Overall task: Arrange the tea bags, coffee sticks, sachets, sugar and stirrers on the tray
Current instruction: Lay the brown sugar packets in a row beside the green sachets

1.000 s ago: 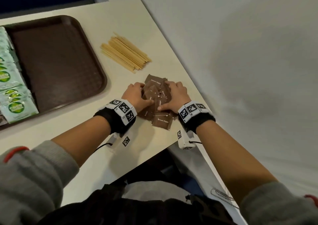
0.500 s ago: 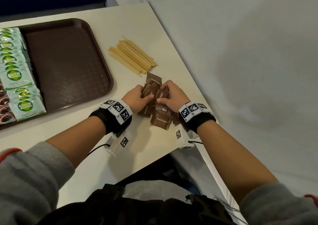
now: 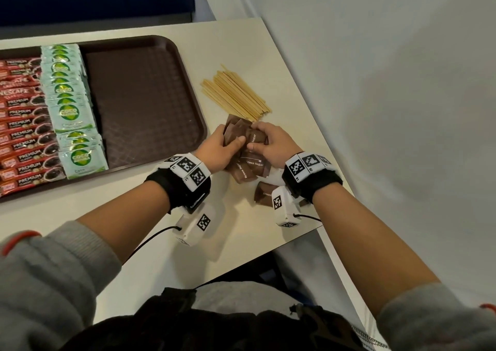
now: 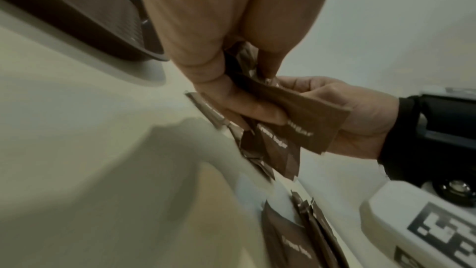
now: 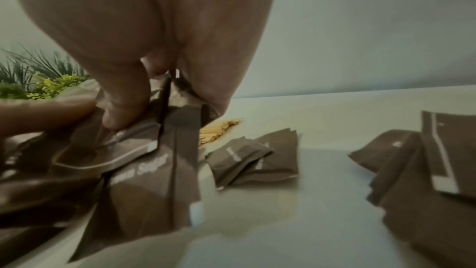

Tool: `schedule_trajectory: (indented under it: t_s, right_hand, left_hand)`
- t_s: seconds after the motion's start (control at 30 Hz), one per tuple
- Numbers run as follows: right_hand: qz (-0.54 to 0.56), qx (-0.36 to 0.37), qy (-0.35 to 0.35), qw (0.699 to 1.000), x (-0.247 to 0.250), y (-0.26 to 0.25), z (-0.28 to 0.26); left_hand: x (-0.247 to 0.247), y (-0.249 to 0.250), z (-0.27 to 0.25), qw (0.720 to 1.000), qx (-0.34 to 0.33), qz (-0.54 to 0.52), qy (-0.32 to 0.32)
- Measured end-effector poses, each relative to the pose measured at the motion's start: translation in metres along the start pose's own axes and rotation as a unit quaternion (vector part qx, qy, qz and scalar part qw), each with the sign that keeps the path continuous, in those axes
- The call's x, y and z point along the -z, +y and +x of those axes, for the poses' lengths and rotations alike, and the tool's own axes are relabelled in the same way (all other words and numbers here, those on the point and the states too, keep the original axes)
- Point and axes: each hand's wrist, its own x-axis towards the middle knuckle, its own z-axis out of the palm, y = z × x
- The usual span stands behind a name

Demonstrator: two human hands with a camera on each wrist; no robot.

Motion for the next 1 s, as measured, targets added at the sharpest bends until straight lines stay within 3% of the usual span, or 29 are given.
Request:
schedule_trajectory:
  t_s: [0.5,0.7,0.87,1.0]
  right_hand:
    - [0.022,0.035,-0.064,0.997,-0.025,-0.055,0.024]
    - [0.08,0.045,-0.02,0.996,-0.044,-0.086,0.032]
    - [0.133,0.049,0.028,0.989,-0.056,-0.111,0.041]
    - [0.139,0.076,-0.011,0.987,-0.078,-0.137,0.041]
  left_hand:
    - [0.062,-0.006,-0.02,0.992,0.018,-0.121,0.025]
    - [0.103,-0.028,-0.022,0.988,-0.005,-0.098,0.117]
    - [0.136,-0.031,-0.036,0.98,0.014,-0.031,0.198]
    - [0.15,-0.032,-0.041,0.973,0.006,-0.074,0.218]
